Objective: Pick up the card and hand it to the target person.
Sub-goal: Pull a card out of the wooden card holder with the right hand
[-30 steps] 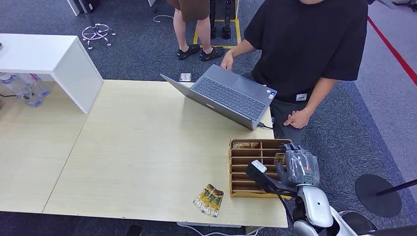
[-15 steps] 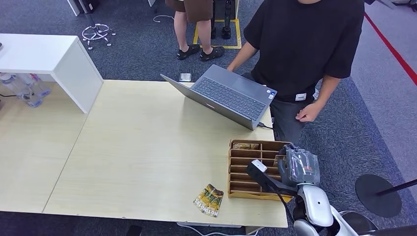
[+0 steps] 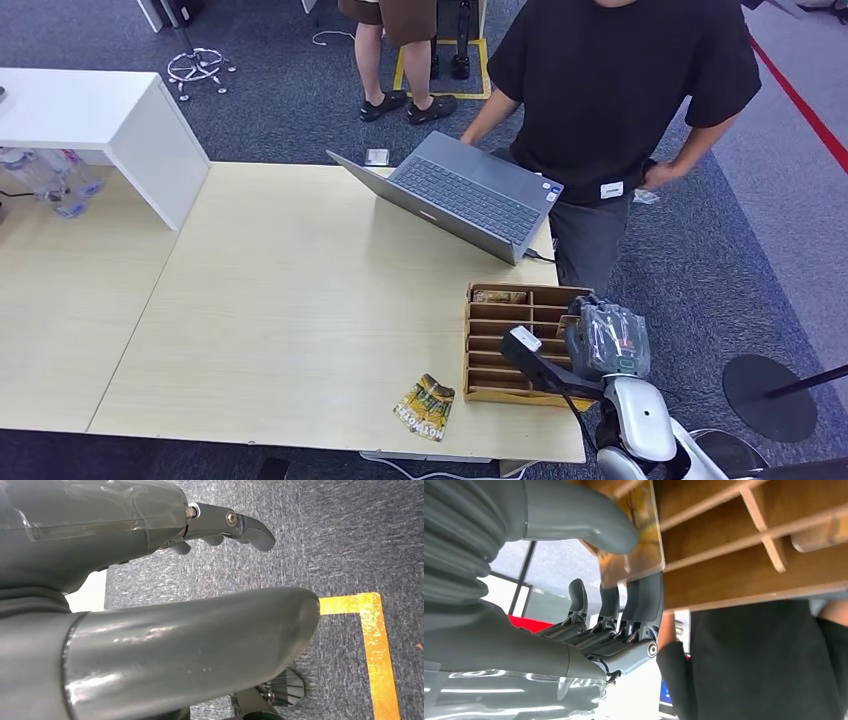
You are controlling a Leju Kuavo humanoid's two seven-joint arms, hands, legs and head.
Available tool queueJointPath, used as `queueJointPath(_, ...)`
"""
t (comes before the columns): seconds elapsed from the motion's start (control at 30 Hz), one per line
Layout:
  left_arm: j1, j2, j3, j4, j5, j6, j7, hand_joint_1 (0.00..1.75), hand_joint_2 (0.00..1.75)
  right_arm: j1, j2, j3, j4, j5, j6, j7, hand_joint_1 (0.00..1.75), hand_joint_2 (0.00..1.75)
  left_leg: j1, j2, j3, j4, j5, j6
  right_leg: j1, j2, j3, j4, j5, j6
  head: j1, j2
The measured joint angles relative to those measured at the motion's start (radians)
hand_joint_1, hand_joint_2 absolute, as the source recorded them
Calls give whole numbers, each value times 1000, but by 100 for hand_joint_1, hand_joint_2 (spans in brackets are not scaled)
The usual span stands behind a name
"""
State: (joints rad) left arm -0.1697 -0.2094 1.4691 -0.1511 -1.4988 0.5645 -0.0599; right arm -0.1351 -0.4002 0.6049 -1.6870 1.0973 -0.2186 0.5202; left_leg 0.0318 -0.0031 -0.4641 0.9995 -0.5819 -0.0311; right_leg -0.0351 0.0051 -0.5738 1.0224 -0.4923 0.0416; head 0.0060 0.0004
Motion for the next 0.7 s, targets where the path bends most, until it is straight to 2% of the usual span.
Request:
queueJointPath(0.47,0,0,0,0,0,0,0,0,0,1,0,21,-1,50,40,6,105,175,0,0,0,0,0,0,0,0,0,0,0,0,0,0)
queueJointPath(0.7,0,0,0,0,1,0,-3,0,0,0,-1,28,-10,53,53,12,132,175,0,0,0,0,0,0,0,0,0,0,0,0,0,0)
